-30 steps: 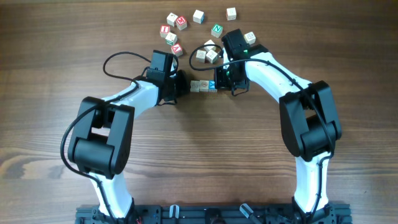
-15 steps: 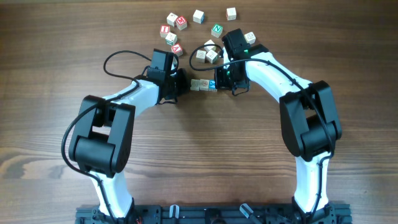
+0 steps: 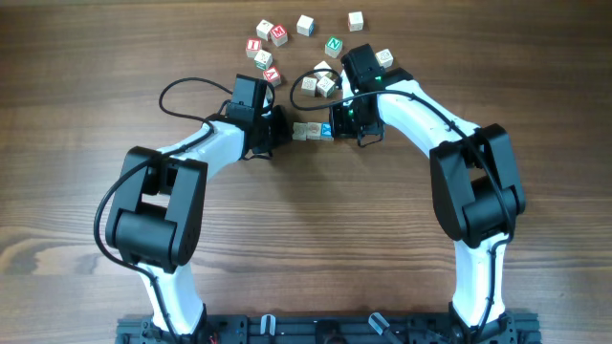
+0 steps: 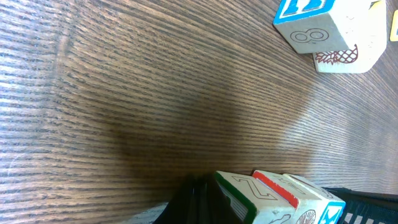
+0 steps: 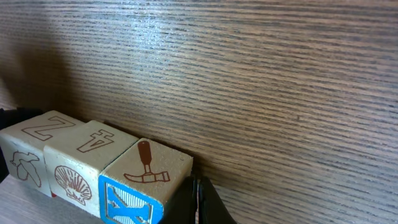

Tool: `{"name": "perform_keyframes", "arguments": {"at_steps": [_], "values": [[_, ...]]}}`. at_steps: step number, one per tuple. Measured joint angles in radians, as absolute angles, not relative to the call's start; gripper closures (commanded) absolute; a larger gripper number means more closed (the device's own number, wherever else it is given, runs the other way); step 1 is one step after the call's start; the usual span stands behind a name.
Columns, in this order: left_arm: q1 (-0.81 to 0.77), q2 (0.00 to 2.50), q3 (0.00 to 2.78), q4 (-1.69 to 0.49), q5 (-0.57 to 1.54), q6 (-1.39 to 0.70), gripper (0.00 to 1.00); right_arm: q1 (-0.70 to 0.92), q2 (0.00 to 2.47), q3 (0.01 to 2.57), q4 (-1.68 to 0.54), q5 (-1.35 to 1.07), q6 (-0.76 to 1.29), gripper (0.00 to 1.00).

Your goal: Form a horizontal line

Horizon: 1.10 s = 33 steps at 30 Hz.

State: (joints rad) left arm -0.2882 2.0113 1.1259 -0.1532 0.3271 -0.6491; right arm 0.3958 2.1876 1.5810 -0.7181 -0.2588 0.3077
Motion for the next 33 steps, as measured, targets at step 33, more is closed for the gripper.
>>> {"name": "perform_keyframes", "arguments": {"at_steps": [33], "values": [[-0.296, 2.007, 1.137, -0.202, 0.312, -0.649, 0.96, 0.372, 2.188, 1.584, -0.702, -0.242, 0.282, 0.96]]}}
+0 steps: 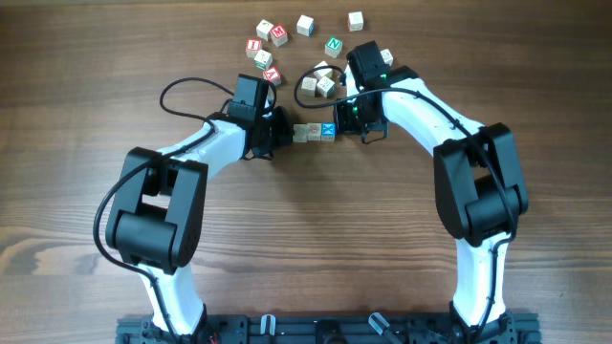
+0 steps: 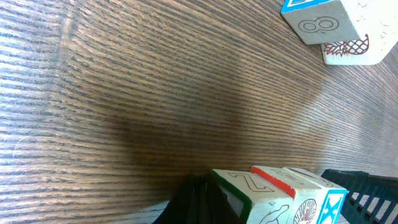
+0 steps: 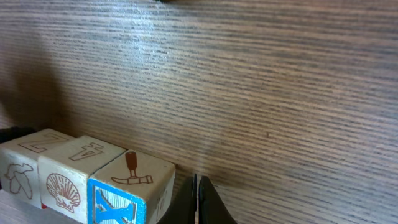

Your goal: Form a horizontal line

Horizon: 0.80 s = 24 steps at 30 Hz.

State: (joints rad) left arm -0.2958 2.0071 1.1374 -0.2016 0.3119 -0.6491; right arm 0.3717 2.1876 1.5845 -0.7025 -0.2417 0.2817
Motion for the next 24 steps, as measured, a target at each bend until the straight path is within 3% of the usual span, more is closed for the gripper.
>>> {"name": "perform_keyframes", "arguments": {"at_steps": [10, 24], "values": [[-0.224, 2.003, 1.137, -0.236, 0.346, -0.649, 0.96, 0.361, 2.186, 1.769, -0.735, -0.202, 0.282, 0.96], [-0.082, 2.001, 1.137, -0.252, 0.358, -0.649, 0.96, 0.426, 2.183, 1.776, -0.648, -0.210, 0.286, 0.95]]}}
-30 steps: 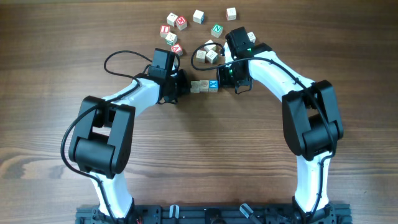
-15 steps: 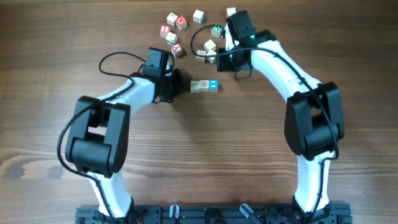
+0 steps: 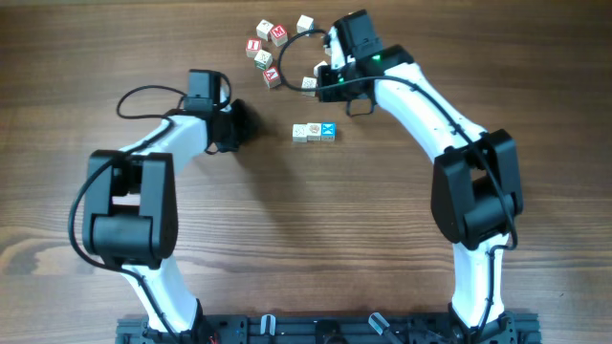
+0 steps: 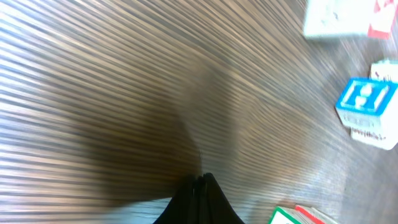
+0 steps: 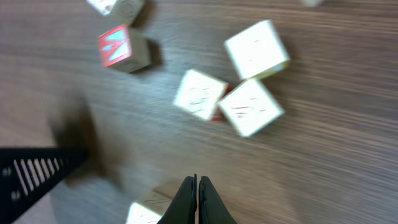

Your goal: Form a horizontal line

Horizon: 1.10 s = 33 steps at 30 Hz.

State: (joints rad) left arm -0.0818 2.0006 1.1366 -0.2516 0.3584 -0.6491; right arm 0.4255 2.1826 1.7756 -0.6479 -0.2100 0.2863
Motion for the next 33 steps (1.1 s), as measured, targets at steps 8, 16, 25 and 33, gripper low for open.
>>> {"name": "perform_keyframes", "arguments": {"at_steps": [8, 16, 25, 33], "values": [[-0.010, 1.995, 1.137, -0.289, 0.369, -0.649, 0.96, 0.464, 2.201, 1.776, -0.645, -0.210, 0.301, 0.95], [-0.010, 1.994, 1.137, -0.289, 0.369, -0.649, 0.96, 0.477, 2.213, 1.776, -0.665, -0.214, 0.309, 0.95], [-0.010, 1.994, 1.137, -0.289, 0.369, -0.649, 0.96, 0.504, 2.245, 1.776, -0.696, -0.214, 0.309, 0.95], [-0.010, 1.994, 1.137, -0.289, 0.369, -0.649, 0.96, 0.505, 2.276, 1.776, -0.699, -0.213, 0.309, 0.95]]}}
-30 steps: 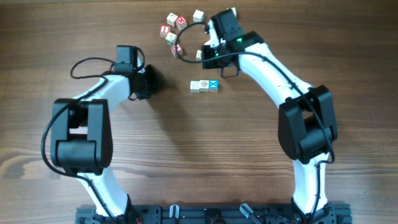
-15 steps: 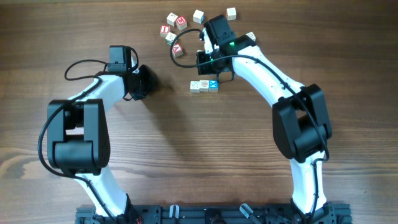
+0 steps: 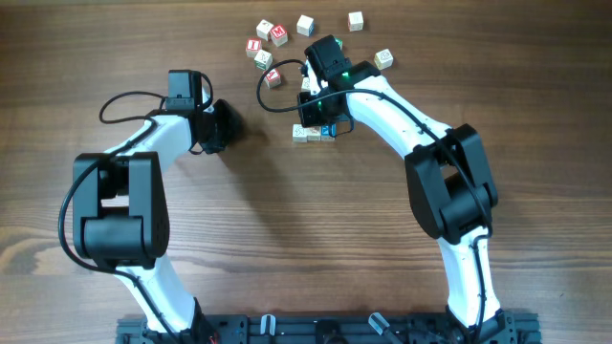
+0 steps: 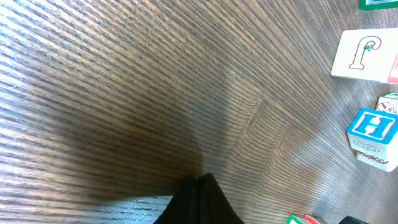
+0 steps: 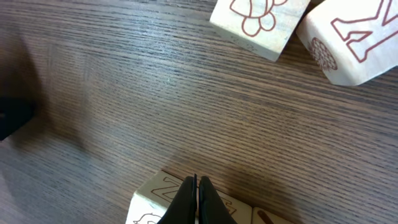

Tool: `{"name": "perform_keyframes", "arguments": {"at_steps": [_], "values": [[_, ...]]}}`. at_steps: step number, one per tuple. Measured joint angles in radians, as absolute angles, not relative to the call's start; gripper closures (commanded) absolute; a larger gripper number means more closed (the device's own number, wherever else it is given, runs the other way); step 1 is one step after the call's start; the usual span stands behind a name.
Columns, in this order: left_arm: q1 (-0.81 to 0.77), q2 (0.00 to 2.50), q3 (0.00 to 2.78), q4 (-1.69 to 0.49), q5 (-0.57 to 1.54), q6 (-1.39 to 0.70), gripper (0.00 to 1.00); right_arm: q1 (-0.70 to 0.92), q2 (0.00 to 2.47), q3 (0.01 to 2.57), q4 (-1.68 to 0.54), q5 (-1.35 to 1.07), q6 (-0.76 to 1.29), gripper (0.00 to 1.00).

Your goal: Form a horizontal line

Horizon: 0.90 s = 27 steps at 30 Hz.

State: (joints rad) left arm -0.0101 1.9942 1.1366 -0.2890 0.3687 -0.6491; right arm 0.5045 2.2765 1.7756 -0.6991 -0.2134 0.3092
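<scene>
Three wooden letter blocks stand side by side in a short row (image 3: 314, 133): a Z block (image 5: 155, 198) at the left end and a blue-faced one (image 3: 328, 130) at the right. My right gripper (image 3: 306, 121) is shut, its tips (image 5: 196, 186) right over the far edge of the Z block. Well left of the row, my left gripper (image 3: 226, 128) is shut and empty over bare wood, its fingers (image 4: 200, 186) closed to a point. Only a corner of the row (image 4: 303, 219) shows in the left wrist view.
Loose letter blocks lie scattered behind the row (image 3: 273, 76), (image 3: 278, 35), (image 3: 305, 24), (image 3: 356, 19), (image 3: 383, 58). Two of them (image 5: 258, 18), (image 5: 354, 43) lie just beyond my right fingertips. A P block (image 4: 364, 53) and a blue H block (image 4: 373, 130) show in the left wrist view.
My right gripper has moved from among the loose blocks to just behind the row's left end. My left gripper has moved a little further left. The row has not shifted.
Both shut grippers flanked the three-block row, left at its left end, right at its right end, and stayed so a second later. Then both had drawn away, left sideways, right back to the loose blocks. Now the right one is back at the row.
</scene>
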Motion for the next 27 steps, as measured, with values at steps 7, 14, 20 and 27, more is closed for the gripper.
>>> {"name": "perform_keyframes", "arguments": {"at_steps": [7, 14, 20, 27], "values": [[-0.010, 1.994, 1.137, -0.289, 0.369, -0.649, 0.96, 0.506, 2.276, 1.776, -0.713, -0.213, 0.310, 0.95], [-0.010, 1.994, 1.137, -0.289, 0.369, -0.649, 0.96, 0.506, 2.276, 1.776, -0.722, -0.213, 0.310, 0.95], [-0.010, 1.994, 1.137, -0.289, 0.369, -0.649, 0.96, 0.506, 2.276, 1.776, -0.707, -0.212, 0.309, 0.95], [-0.010, 1.994, 1.137, -0.289, 0.369, -0.649, 0.96, 0.506, 2.276, 1.776, -0.703, -0.199, 0.309, 0.95]]}}
